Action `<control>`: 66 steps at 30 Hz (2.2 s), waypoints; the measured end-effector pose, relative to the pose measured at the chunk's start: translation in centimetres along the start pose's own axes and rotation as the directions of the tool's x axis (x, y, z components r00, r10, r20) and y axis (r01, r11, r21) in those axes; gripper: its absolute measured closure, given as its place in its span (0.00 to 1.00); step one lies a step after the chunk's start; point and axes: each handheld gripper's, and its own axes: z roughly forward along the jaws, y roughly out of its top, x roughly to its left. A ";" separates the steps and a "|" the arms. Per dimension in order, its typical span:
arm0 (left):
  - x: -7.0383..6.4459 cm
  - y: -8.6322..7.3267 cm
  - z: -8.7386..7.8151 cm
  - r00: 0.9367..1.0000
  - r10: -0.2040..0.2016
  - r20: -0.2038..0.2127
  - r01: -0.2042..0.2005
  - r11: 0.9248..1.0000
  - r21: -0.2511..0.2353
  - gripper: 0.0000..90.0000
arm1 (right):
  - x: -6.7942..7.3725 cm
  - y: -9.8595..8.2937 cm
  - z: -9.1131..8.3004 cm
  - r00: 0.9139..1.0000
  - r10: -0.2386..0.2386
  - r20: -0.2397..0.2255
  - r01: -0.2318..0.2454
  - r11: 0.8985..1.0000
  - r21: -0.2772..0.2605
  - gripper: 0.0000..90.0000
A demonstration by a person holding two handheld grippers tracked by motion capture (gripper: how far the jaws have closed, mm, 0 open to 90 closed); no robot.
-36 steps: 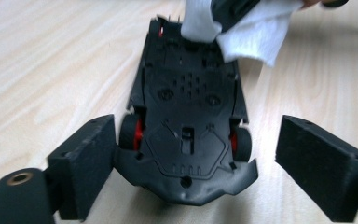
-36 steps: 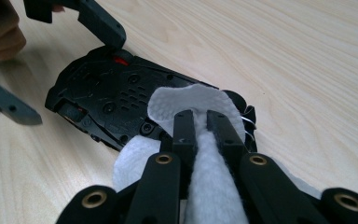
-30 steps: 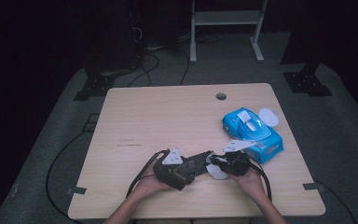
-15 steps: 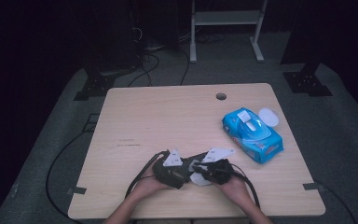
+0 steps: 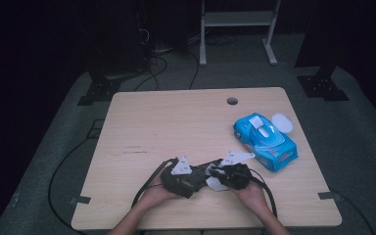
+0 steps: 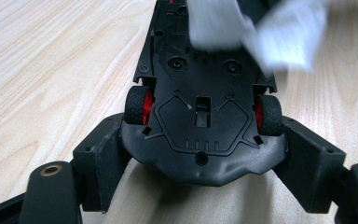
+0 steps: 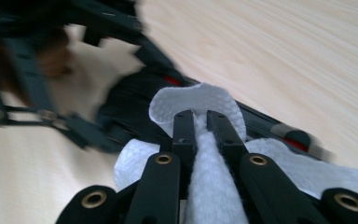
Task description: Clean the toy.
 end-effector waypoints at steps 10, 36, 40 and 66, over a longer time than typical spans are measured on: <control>-0.1 0.0 0.0 1.000 0.005 -0.003 -0.005 1.000 -0.003 0.26 | 0.4 0.4 0.5 1.000 -0.026 -0.018 0.026 1.000 0.002 0.90; -0.8 0.9 -1.0 0.999 0.031 -0.012 -0.032 0.996 -0.084 0.26 | 1.6 1.5 0.6 0.991 -0.002 -0.135 -0.007 0.997 -0.072 0.90; -0.9 1.0 -1.1 1.000 0.029 -0.013 -0.030 0.995 -0.096 0.26 | 0.9 1.6 0.2 0.994 0.025 -0.110 -0.031 0.998 -0.059 0.90; -1.5 1.2 -0.7 0.997 0.071 -0.027 -0.072 0.995 -0.062 0.26 | -0.3 1.5 0.2 1.000 0.019 -0.012 -0.019 1.000 -0.023 0.91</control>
